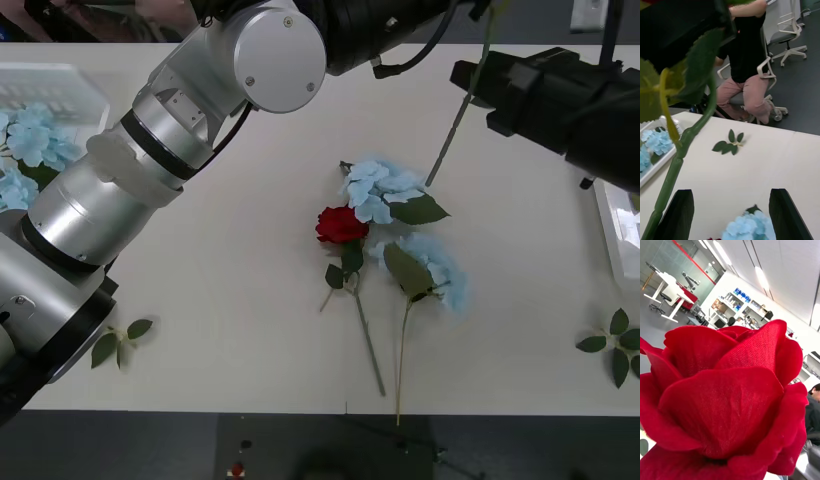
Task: Put the red flowers into the right box and the blue flowers into the left box
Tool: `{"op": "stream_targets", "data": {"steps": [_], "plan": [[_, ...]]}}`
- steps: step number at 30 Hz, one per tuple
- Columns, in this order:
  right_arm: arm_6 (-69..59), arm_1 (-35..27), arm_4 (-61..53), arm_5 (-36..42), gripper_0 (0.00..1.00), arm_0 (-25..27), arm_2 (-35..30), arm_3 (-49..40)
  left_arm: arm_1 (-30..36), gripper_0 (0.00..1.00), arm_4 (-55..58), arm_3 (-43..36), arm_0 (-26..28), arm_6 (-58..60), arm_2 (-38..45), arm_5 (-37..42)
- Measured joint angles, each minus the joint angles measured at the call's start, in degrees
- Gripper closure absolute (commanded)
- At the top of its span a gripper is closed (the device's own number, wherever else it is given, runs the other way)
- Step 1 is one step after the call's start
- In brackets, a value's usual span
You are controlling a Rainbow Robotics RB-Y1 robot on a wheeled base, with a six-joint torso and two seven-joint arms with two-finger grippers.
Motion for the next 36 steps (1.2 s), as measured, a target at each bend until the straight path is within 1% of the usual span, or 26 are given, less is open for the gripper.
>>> {"op": "stream_targets", "data": {"steps": [4,8,11,13,15,17,18,20,22,24,26,28,31,33,36], "plan": [[-0.2,-5.2,0.0,-0.1,0.42,0.3,0.0,1.2,0.0,1.0,0.0,0.0,0.0,0.0,0.0,0.0],[-0.2,-9.8,0.4,-0.1,0.42,2.5,-0.1,2.5,0.0,1.0,0.0,0.0,0.0,0.0,0.0,0.0],[-0.2,-11.4,1.6,-0.1,0.42,4.5,-0.3,2.6,0.0,1.0,0.0,0.0,0.0,0.0,0.0,0.0],[-0.3,-11.5,1.8,1.2,0.45,5.3,-0.6,3.0,0.0,1.0,0.0,0.0,0.0,0.0,0.0,0.0],[-0.3,-10.2,1.7,9.2,0.47,5.3,-2.1,4.3,0.0,1.0,0.0,0.0,0.0,0.0,0.0,0.0],[-0.3,-6.6,1.3,22.4,0.47,5.3,-6.1,6.3,0.0,1.0,0.0,0.0,0.0,0.0,0.0,0.0],[-0.3,-3.9,1.0,28.3,0.47,5.3,-9.1,7.5,0.0,1.0,0.0,0.0,0.0,0.0,0.0,0.0],[-0.3,2.0,0.1,37.6,0.48,5.6,-16.1,9.6,0.0,1.0,0.0,0.0,0.0,0.0,0.0,0.0],[0.1,7.3,-3.7,44.2,0.47,6.2,-23.2,11.2,0.0,1.0,0.0,0.0,0.0,0.0,0.0,0.0],[2.9,10.0,-11.7,48.0,0.47,6.9,-28.1,12.6,0.0,1.0,0.0,0.0,0.0,0.0,0.0,0.0],[9.7,10.3,-21.7,50.0,0.47,7.1,-29.6,14.5,0.0,1.0,0.0,0.0,0.0,0.0,0.0,0.0],[19.8,10.0,-29.4,51.3,0.47,7.0,-28.9,17.2,0.0,1.0,0.0,0.0,0.0,0.0,0.0,0.0],[33.6,9.9,-36.1,52.9,0.46,7.0,-26.5,21.2,0.0,1.0,0.0,0.0,0.0,0.0,0.0,0.0],[38.6,9.9,-40.0,54.0,0.45,7.3,-25.3,22.9,0.0,1.0,0.0,0.0,0.0,0.0,0.0,0.0],[40.6,10.0,-43.8,53.9,0.46,9.4,-25.1,22.7,0.0,1.0,0.0,0.0,0.0,0.0,0.0,0.0]]}}
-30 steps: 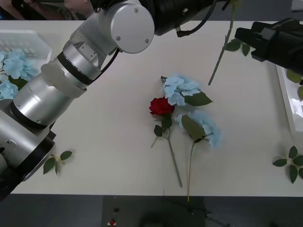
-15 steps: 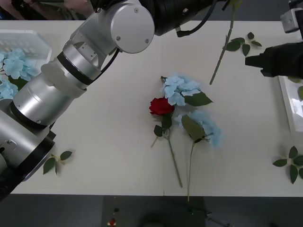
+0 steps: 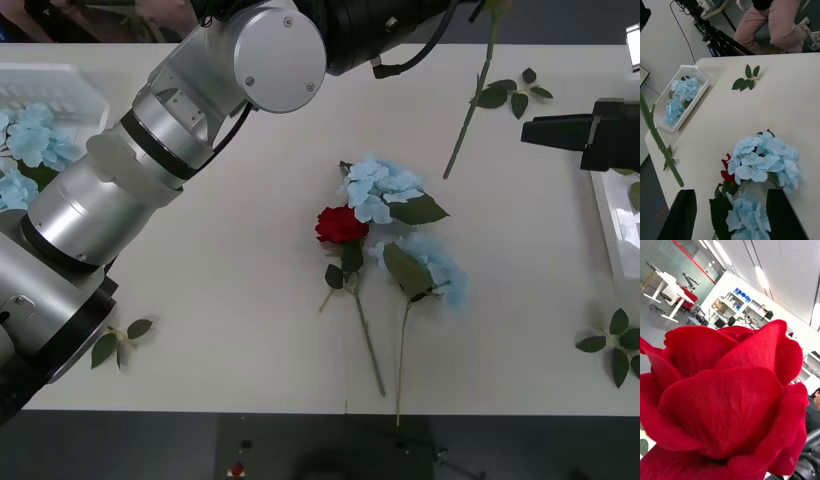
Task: Put the red flowers into the right box and the blue flowers into the left box
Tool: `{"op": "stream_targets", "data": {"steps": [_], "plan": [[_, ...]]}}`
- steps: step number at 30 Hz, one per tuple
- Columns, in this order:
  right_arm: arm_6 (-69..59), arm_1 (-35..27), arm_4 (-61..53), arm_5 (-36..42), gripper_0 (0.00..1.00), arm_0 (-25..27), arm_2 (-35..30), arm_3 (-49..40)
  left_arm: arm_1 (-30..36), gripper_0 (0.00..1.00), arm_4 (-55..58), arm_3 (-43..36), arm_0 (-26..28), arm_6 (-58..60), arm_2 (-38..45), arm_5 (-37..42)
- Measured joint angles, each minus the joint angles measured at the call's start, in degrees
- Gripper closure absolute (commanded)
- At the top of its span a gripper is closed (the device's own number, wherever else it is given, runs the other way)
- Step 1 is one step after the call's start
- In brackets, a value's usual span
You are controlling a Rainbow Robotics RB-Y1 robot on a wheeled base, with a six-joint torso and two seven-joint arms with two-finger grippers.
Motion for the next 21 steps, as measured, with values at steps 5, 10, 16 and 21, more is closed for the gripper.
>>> {"op": "stream_targets", "data": {"steps": [5,10,16,21], "plan": [[9.0,3.3,-4.2,0.0,0.45,4.0,-1.6,-1.0,0.0,1.0,0.0,0.0,0.0,0.0,0.0,0.0],[13.8,7.7,-8.6,-0.6,0.45,4.3,-1.7,-1.0,0.0,1.0,0.0,0.0,0.0,0.0,0.0,0.0],[18.7,12.6,-8.8,-4.5,0.44,4.3,-1.6,-2.4,0.0,1.0,0.0,0.0,0.0,0.0,0.0,0.0],[19.0,17.2,-7.7,-5.7,0.44,4.3,-1.6,-2.9,0.0,1.0,0.0,0.0,0.0,0.0,0.0,0.0]]}}
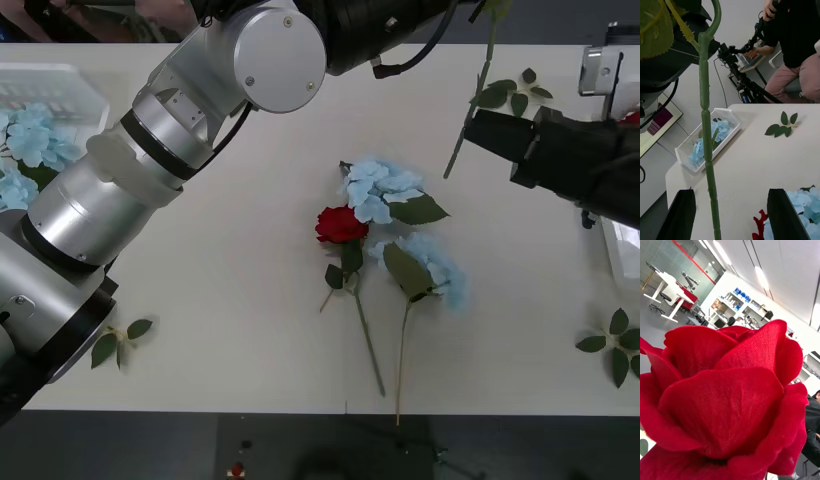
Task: Put the red flowers into the right box and the blue flowers into the left box
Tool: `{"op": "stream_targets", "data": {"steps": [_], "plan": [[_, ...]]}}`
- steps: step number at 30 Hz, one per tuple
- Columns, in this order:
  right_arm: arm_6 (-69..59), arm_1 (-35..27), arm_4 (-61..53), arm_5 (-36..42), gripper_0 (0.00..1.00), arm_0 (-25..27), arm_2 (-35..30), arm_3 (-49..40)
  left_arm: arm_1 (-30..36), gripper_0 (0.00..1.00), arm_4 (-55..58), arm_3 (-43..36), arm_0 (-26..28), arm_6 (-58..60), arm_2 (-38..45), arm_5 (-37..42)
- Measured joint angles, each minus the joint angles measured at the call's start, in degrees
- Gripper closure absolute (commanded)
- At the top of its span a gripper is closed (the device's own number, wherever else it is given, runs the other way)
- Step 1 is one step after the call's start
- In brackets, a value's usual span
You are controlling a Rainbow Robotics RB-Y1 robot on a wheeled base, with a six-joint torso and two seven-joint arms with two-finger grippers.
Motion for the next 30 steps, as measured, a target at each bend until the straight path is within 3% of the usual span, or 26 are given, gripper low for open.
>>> {"op": "stream_targets", "data": {"steps": [7,12,16,26,28,29,30], "plan": [[0.0,6.9,4.3,-1.0,0.46,-1.8,0.0,-0.4,0.0,1.0,0.0,0.0,0.0,0.0,0.0,0.0],[0.0,11.7,7.9,-3.1,0.69,-3.5,0.0,-0.4,0.0,1.0,0.0,0.0,0.0,0.0,0.0,0.0],[0.0,14.2,10.0,-4.3,1.0,-4.3,0.0,-0.4,0.0,1.0,0.0,0.0,0.0,0.0,0.0,0.0],[0.0,14.7,11.6,-4.8,1.0,-4.5,0.0,-0.4,0.0,1.0,0.0,0.0,0.0,0.0,0.0,0.0],[0.0,14.7,11.6,-4.9,1.0,-4.5,0.0,-0.4,0.0,0.28,0.0,0.0,0.0,0.0,0.0,0.0],[0.0,14.7,11.6,-4.9,1.0,-4.5,0.0,-0.4,0.0,0.0,0.0,0.0,0.0,0.0,0.0,0.0],[0.0,14.7,11.6,-4.9,1.0,-4.5,0.0,-0.4,0.0,0.0,0.0,0.0,0.0,0.0,0.0,0.0]]}}
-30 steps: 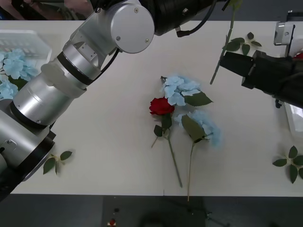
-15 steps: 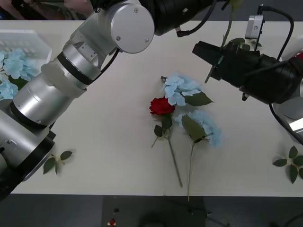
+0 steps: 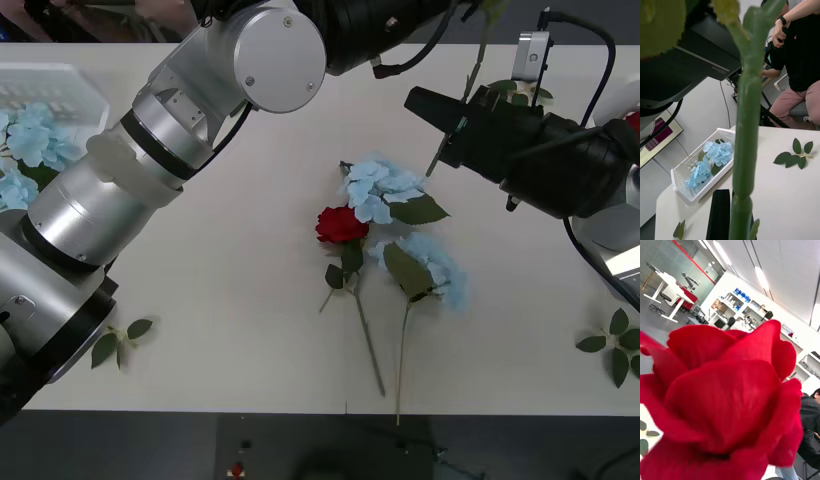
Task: Put the red flowers into the right box and the blue flowers into the left box
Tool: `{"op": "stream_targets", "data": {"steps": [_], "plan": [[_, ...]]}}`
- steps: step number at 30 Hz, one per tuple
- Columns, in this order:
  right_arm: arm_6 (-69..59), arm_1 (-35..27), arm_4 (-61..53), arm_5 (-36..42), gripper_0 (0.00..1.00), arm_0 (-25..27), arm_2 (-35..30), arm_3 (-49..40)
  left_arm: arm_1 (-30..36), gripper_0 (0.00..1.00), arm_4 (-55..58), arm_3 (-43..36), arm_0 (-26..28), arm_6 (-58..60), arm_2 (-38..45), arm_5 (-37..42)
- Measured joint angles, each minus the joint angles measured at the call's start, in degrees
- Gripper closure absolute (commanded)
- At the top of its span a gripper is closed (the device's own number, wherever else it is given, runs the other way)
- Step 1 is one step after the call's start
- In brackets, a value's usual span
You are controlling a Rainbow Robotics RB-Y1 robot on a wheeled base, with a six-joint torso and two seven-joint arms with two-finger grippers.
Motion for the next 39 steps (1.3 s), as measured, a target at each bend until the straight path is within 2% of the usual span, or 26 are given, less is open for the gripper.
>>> {"op": "stream_targets", "data": {"steps": [18,23,27,29,32,36,39], "plan": [[-0.6,-0.5,0.0,-0.9,1.0,-0.2,0.0,0.0,0.0,0.0,0.0,0.0,0.0,0.0,0.0,0.0],[-1.4,-3.8,0.0,3.7,1.0,-2.7,0.0,2.8,0.0,0.0,0.0,0.0,0.0,0.0,0.0,0.0],[-2.2,-7.6,0.0,9.7,1.0,-7.5,0.0,11.0,1.0,0.0,0.0,0.8,1.0,0.0,0.0,0.0],[-2.5,-9.5,0.0,14.1,1.0,-10.3,0.0,17.2,3.6,0.0,1.0,1.0,1.2,0.0,-0.3,0.8],[-2.5,-12.2,3.1,21.4,1.0,-14.9,0.0,28.8,11.1,0.0,7.1,-1.0,1.2,0.0,-2.3,9.1],[-2.5,-15.6,9.8,25.3,1.0,-19.3,0.0,41.7,22.7,0.0,13.5,-7.2,2.2,0.0,-5.5,22.3],[-2.5,-19.0,16.3,28.8,1.0,-21.9,0.0,50.5,29.1,0.0,27.1,-10.1,6.1,0.1,-5.4,27.3]]}}
